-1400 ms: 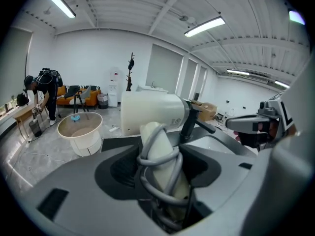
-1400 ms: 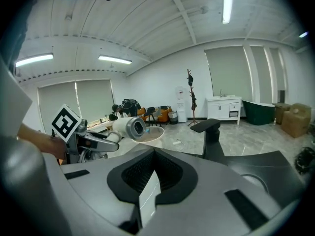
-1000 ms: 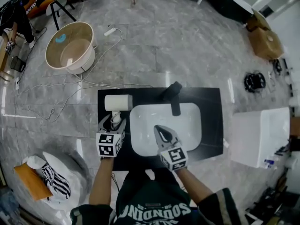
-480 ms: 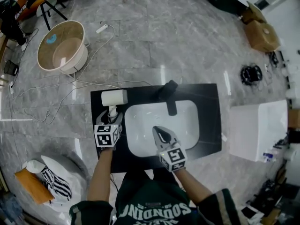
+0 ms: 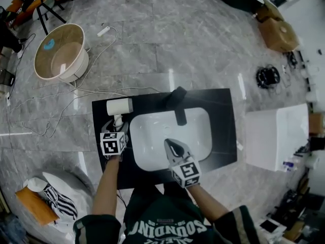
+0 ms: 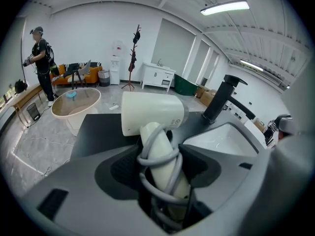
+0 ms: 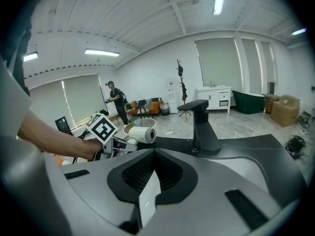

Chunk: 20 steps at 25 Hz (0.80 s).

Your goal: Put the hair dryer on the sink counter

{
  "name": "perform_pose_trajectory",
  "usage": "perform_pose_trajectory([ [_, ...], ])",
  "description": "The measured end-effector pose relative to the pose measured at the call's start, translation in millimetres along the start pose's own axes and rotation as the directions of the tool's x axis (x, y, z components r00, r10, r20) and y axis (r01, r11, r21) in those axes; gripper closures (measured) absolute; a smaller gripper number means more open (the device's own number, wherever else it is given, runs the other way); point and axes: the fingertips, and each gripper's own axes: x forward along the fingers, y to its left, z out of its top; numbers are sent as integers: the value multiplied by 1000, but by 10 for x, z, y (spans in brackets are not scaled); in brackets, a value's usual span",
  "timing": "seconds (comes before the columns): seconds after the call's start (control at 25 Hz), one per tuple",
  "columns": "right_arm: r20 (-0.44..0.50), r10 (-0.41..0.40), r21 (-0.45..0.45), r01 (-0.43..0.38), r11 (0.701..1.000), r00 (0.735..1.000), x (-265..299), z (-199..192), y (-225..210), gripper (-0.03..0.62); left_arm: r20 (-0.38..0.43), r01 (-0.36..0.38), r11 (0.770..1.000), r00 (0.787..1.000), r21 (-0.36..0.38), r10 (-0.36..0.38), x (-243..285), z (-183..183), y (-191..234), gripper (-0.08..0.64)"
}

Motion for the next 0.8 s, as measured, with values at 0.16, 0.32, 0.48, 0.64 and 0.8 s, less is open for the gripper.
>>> perform_pose_trajectory([
  [0.16,-1,-17,21,17,1000,1000,-33,-98,-74,592,-14,0,1000,1000,-4,0,39,-38,7,308],
  [0.32,-5,-30,31,30,999,1000,-66,-119,-93,592,-17,-1,1000,1000,-11,1,53,-47,11,308],
  [0.48,-5,-25,51,25,998,1000,-90,-135,-95,592,-20,-4,1000,1000,4,4,84,-59,11,308],
  [0.64,-6,-26,58,26,998,1000,-133,-163,-102,592,-26,-17,1000,1000,11,17,88,-95,11,307],
  [0.8,-13,-35,71,35,997,999,-166,-191,-117,592,-20,-19,1000,1000,11,19,95,-84,9,307],
])
